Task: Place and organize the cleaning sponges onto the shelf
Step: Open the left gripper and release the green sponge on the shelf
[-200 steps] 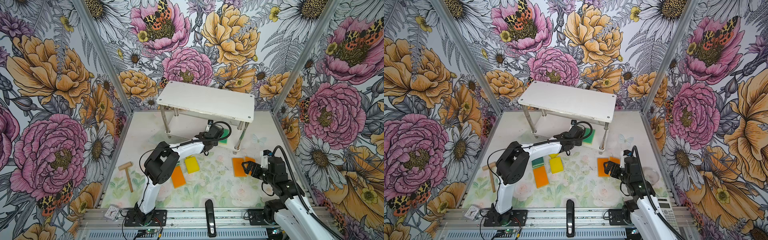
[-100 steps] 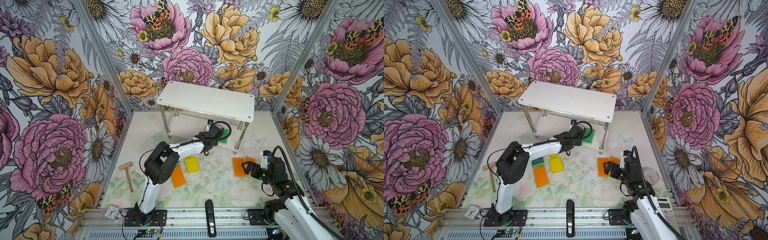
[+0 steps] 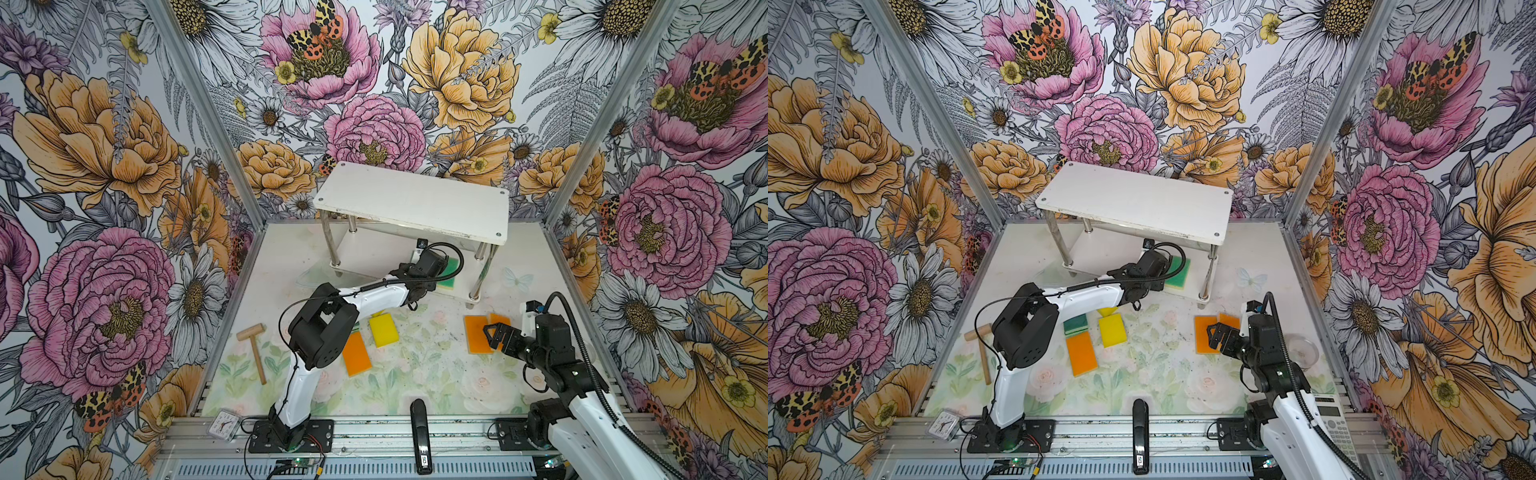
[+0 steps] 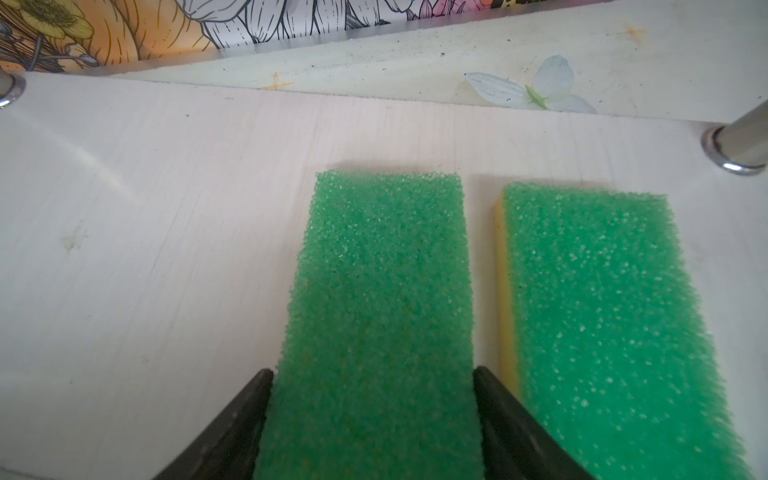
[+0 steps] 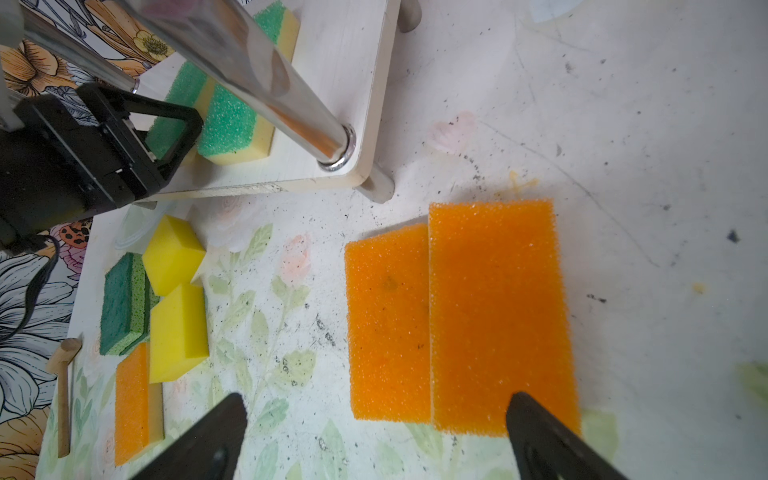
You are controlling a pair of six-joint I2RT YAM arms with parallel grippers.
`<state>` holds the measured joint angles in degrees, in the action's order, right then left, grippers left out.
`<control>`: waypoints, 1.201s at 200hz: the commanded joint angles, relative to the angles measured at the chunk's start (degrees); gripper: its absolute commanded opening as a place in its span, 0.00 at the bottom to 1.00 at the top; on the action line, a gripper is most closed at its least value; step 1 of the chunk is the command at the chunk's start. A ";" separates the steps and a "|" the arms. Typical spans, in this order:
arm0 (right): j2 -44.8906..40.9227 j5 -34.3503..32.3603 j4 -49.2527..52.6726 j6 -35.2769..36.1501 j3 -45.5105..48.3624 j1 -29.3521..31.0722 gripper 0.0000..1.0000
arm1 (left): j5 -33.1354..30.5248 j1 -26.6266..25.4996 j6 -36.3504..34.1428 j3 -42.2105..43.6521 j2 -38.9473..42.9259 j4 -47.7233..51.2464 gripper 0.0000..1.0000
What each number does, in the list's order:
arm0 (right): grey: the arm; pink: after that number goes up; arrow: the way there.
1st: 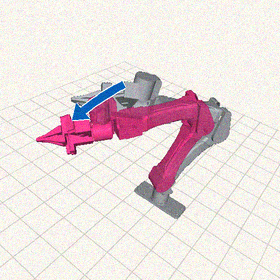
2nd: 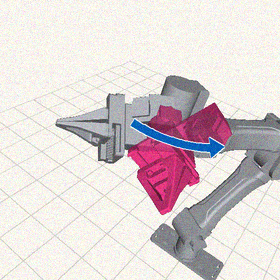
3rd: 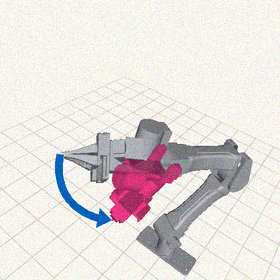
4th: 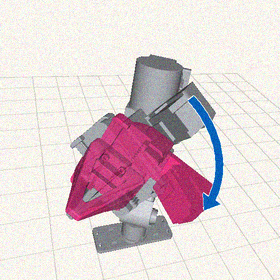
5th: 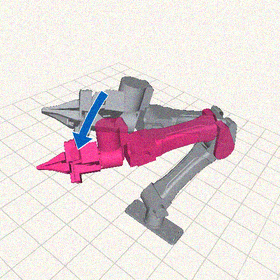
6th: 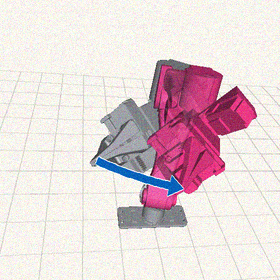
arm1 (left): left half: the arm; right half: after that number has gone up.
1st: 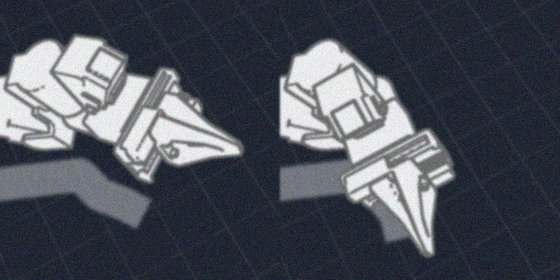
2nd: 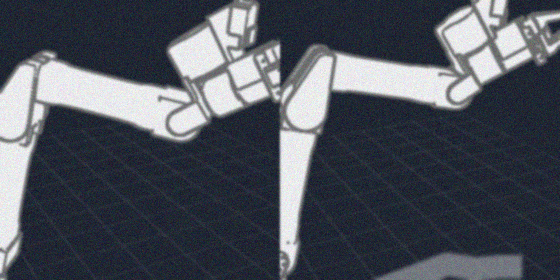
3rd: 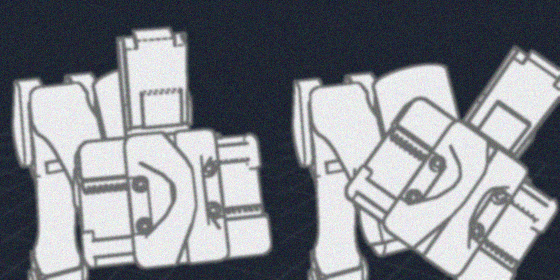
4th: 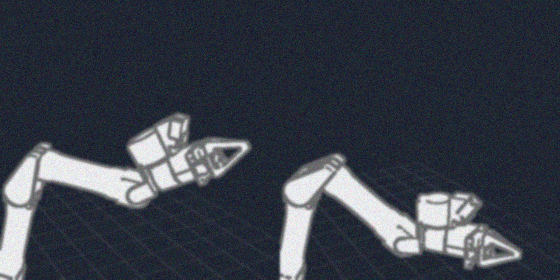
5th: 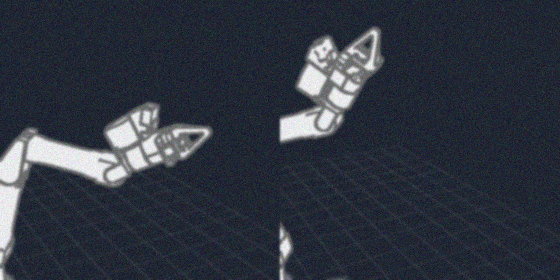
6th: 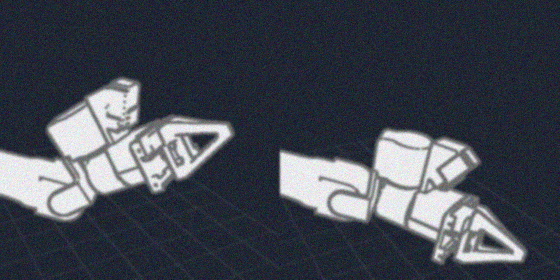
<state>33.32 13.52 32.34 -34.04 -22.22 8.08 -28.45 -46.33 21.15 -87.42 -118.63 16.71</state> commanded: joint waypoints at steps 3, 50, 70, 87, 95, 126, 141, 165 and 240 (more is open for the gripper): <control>-0.78 -0.54 -1.14 -0.11 0.20 0.29 1.00 | 0.89 -0.18 -0.93 1.01 0.59 -2.01 0.75; -0.77 -0.59 -1.14 -0.14 0.08 0.35 1.00 | 0.94 -0.17 -0.42 1.26 0.87 -2.10 0.75; -0.67 -0.60 -1.14 -0.13 0.14 0.36 1.00 | 0.94 -0.26 -0.41 1.28 0.93 -2.12 0.75; -0.50 -0.58 -1.14 -0.01 0.03 0.31 1.00 | 0.90 -0.17 -0.28 1.29 0.96 -2.12 0.75; -0.43 -0.60 -1.16 0.01 0.04 0.36 1.00 | 0.92 -0.17 -0.18 1.20 1.05 -2.12 0.75; -0.36 -0.55 -1.18 0.10 -0.03 0.36 1.00 | 1.05 -0.19 -0.07 1.20 1.24 -2.12 0.76; -0.36 -0.60 -1.16 0.03 -0.10 0.31 1.00 | 1.11 -0.22 -0.13 1.20 1.30 -2.12 0.76; -0.30 -0.59 -1.22 0.06 -0.14 0.33 1.00 | 0.94 -0.34 -0.23 1.28 1.48 -2.12 0.76; -0.26 -0.60 -1.22 0.12 -0.24 0.32 1.00 | 0.49 -0.90 -0.62 1.95 3.43 -2.24 0.77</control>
<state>33.34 13.50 32.34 -34.04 -22.22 8.08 -28.38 -46.63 20.97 -86.52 -118.56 16.05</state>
